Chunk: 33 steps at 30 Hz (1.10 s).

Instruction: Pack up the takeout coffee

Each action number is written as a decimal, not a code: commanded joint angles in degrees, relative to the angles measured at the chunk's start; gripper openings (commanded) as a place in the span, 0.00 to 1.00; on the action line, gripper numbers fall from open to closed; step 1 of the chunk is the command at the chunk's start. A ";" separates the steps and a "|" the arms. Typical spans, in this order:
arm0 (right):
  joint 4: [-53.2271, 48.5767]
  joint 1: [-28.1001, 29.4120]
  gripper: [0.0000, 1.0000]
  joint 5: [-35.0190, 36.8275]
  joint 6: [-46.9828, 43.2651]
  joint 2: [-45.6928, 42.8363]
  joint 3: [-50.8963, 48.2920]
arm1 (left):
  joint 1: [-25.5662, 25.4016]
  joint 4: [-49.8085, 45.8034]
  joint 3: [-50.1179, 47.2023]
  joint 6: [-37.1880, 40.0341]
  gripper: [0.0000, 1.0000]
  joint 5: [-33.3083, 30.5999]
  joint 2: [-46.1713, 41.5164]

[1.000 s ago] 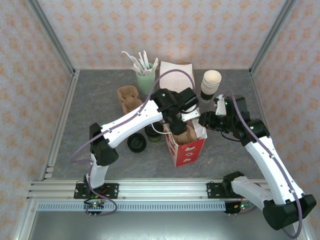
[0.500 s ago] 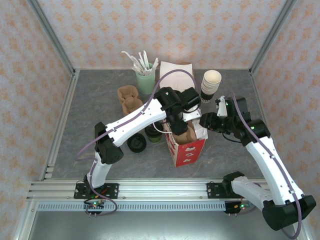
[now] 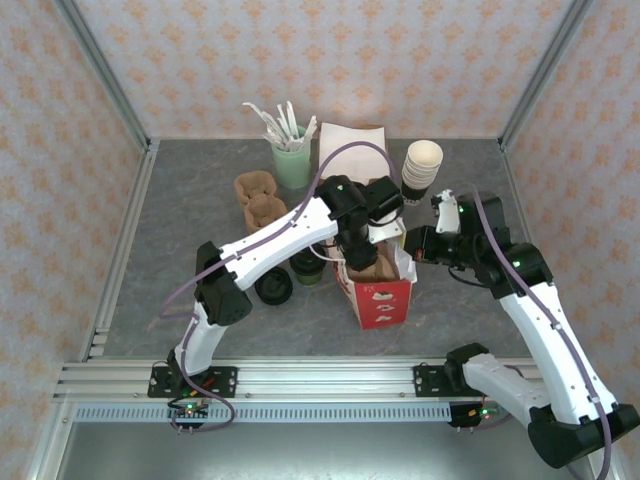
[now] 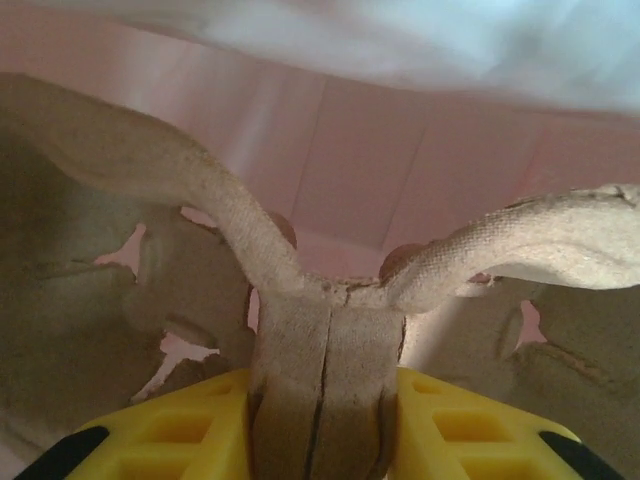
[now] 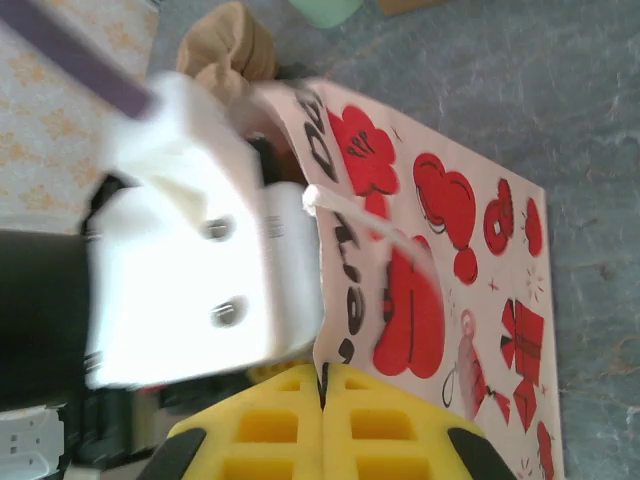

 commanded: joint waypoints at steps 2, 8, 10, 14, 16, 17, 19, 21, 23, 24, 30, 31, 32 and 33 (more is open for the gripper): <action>0.13 0.57 0.00 -1.48 -2.08 -1.39 4.29 | 0.54 0.64 -1.94 0.54 0.34 -2.01 1.62; -1.08 0.57 0.00 0.27 -2.81 -0.73 5.00 | 0.43 1.53 -2.82 0.91 0.34 -1.20 1.44; -1.97 0.57 0.00 1.54 -3.10 -0.59 4.88 | 0.31 1.88 -3.09 1.55 0.34 -0.81 1.34; -1.91 0.57 0.00 1.79 -3.21 -0.56 3.69 | -1.03 1.87 -2.22 3.18 0.37 0.01 1.80; -1.52 0.57 0.00 1.58 -2.91 -0.55 3.09 | -1.73 2.36 -2.12 3.88 0.39 0.24 1.92; -1.19 0.57 0.00 1.24 -2.92 -0.61 2.70 | -1.94 2.47 -2.04 4.00 0.40 0.14 2.09; -0.78 0.63 0.00 0.91 -2.70 -0.64 2.14 | -2.18 2.35 -1.60 4.01 0.40 0.14 2.70; -0.58 0.65 0.00 0.65 -2.86 -0.64 1.64 | -2.53 1.17 -0.24 3.98 0.40 -0.81 3.57; -0.39 0.73 0.00 0.50 -3.03 -0.64 1.24 | -3.09 0.03 0.80 3.89 0.40 -2.53 4.11; -0.20 0.68 0.00 -0.01 -3.10 -0.64 1.00 | -3.47 -0.58 1.51 4.21 0.39 -3.08 4.47; 0.18 0.83 0.01 0.14 -3.84 -1.12 0.43 | -4.64 -2.58 3.87 4.50 0.39 -4.44 4.92; -0.06 0.84 0.04 0.28 -3.97 -1.17 0.68 | -4.64 -2.36 3.85 4.38 0.39 -4.28 4.84; -0.44 0.83 0.08 0.30 -4.36 -1.29 0.96 | -4.60 -2.19 3.85 4.18 0.39 -4.39 4.88; -0.97 0.79 0.12 0.34 -4.98 -1.39 1.61 | -4.56 -2.25 4.00 3.78 0.39 -4.76 4.99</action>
